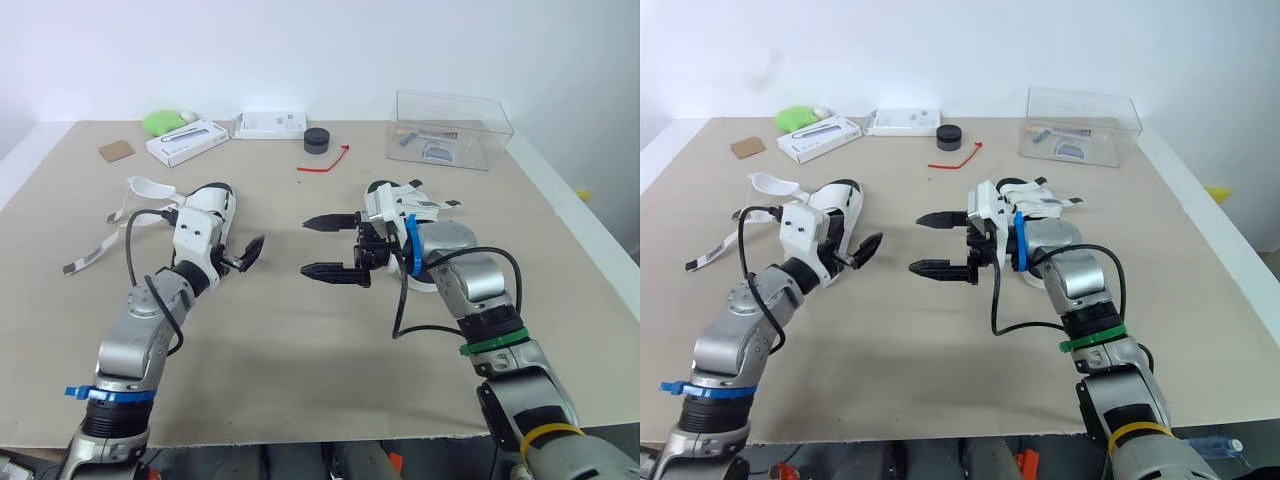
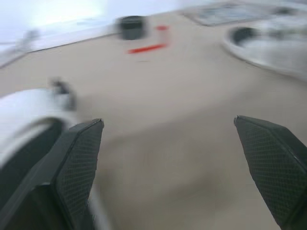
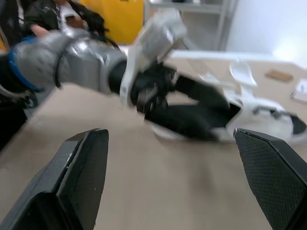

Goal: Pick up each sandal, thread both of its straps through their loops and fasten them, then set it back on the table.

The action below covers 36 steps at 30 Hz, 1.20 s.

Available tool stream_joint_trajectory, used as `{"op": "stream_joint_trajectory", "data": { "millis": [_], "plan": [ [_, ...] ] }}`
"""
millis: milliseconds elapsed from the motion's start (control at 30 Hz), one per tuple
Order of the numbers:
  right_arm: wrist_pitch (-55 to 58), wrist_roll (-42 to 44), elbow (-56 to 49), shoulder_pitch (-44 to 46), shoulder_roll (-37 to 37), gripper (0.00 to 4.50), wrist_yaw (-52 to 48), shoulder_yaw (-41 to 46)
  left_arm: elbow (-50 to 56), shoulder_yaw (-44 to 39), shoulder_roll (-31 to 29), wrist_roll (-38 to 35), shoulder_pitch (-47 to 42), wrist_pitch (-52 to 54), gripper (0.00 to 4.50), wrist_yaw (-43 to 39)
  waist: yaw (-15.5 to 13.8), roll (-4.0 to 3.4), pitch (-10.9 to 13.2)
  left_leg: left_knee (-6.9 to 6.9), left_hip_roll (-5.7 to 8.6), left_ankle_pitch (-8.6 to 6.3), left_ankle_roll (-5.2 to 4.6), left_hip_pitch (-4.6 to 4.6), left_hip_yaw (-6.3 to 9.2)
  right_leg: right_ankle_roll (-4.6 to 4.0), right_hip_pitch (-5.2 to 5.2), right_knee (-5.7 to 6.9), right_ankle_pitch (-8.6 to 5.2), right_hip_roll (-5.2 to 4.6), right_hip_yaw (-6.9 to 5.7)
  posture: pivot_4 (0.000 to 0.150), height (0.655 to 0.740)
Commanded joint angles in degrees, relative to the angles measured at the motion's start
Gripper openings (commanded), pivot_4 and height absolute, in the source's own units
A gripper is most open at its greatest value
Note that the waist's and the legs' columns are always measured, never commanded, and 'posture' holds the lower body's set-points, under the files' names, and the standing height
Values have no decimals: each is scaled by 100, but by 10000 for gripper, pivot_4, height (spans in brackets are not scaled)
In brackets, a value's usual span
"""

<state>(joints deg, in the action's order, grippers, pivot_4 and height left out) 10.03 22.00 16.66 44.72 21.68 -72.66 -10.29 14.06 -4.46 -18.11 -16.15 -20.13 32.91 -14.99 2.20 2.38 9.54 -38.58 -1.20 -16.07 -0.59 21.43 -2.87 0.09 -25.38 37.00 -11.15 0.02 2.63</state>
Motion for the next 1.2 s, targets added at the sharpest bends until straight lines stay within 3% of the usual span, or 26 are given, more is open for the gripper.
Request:
{"op": "stream_joint_trajectory", "data": {
  "millis": [33,267,433,967,1200],
  "plan": [
    [-280,-66,152,290,-107,44783,4,140,128,-114,236,340,-209,548,45000,853,1,0,0,0,1,-2,4,1,-1,0,-2,0,0,-3,-1,1500,7400],
    [-198,61,403,494,-247,44783,-25,271,-87,-189,731,379,-454,826,45000,1341,-24,0,0,1,1,-7,12,1,1,-1,-3,0,1,-11,-13,1500,7400],
    [-259,-78,640,621,-283,44783,-8,278,-564,-235,776,468,-757,743,45000,1413,-32,0,0,0,2,-3,17,-2,-1,-4,-2,3,4,-12,-16,1500,7400],
    [-797,-503,882,542,-198,44783,177,304,-2606,-110,677,619,-1864,-20,45000,829,-63,0,0,1,8,0,24,-1,-1,-3,-2,4,5,-19,-19,1500,7400],
    [-813,-494,830,504,-197,44783,241,334,-3655,-414,521,660,-2347,-342,45000,942,-57,0,0,2,8,0,24,0,0,-3,-3,3,5,-20,-19,1500,7400]
  ]
}}
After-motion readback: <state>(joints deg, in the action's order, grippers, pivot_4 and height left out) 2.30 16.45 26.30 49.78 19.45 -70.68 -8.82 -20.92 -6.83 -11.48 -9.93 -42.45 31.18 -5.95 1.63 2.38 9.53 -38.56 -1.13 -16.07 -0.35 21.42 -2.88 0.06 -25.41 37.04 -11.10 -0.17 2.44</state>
